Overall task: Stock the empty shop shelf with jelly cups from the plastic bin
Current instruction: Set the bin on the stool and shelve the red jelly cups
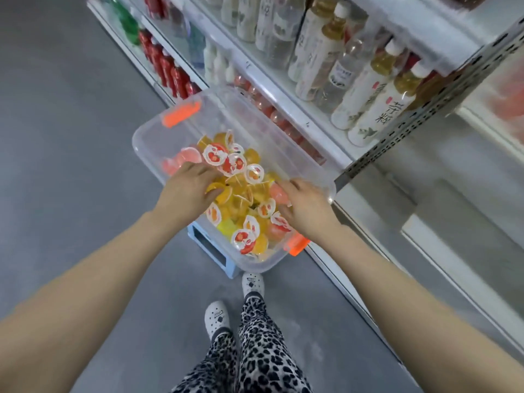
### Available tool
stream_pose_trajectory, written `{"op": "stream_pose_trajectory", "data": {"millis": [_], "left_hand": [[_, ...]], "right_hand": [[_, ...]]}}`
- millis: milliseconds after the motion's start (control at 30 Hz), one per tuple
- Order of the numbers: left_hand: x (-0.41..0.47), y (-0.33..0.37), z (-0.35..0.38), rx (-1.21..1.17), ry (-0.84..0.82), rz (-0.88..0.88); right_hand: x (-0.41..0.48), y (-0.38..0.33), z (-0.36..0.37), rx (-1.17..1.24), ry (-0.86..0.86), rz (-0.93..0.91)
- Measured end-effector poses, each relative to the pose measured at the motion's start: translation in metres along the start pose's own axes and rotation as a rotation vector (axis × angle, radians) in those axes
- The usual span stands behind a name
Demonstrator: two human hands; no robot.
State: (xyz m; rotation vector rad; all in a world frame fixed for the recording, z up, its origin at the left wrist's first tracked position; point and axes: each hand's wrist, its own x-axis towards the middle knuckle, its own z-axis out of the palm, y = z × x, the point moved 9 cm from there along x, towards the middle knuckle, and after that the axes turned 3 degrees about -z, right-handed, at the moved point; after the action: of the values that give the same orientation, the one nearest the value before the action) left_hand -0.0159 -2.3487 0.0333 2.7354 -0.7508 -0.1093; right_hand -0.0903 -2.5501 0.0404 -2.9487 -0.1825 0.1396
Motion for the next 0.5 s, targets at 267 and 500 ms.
{"op": "stream_pose_trajectory", "data": {"millis": [267, 500], "left_hand": [[0.003, -0.005, 0.001, -0.006, 0.038, -0.074], [0.025, -0.007, 0.01, 0.005, -0.082, -0.1]], "right_hand": [[0.058, 0.039, 0.077, -0.046, -0.323, 0.297], [0.06, 0.043, 0.077, -0.004, -0.257, 0.347]]}}
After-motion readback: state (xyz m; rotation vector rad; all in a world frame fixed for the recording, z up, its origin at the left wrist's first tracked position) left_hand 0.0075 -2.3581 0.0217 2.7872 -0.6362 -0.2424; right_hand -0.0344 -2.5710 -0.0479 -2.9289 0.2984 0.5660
